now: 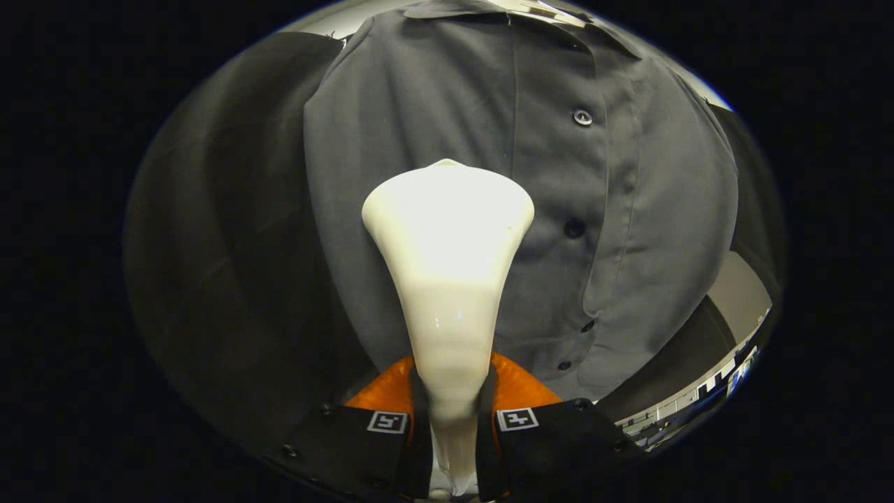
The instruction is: Iron the clothes twice with a garment steamer, once on the left side and once on the right side.
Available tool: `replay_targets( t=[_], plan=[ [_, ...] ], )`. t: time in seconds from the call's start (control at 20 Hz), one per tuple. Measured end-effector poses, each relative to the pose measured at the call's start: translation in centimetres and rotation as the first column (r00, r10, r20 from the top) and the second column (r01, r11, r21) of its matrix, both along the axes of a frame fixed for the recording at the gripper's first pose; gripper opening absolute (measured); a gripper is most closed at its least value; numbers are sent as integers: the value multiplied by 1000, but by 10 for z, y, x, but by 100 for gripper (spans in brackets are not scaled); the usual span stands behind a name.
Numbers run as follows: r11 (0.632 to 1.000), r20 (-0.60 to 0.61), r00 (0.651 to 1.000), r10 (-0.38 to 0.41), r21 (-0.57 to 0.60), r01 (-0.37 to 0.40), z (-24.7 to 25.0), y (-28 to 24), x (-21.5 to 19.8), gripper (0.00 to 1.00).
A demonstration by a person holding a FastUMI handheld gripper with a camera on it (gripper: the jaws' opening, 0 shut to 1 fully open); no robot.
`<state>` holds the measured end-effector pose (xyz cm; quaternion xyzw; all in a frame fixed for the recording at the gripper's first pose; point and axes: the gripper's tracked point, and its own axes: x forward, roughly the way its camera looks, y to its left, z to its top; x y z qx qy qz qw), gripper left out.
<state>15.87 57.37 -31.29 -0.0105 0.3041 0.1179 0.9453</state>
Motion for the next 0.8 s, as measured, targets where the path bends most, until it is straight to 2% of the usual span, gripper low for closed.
replay_targets(
  t=[0.45,0.8],
  plan=[
    [998,-85,995,53,-28,-55,-90,-6,-34,33],
    [997,-158,986,62,-35,-68,-145,-18,-39,33]
  ],
)
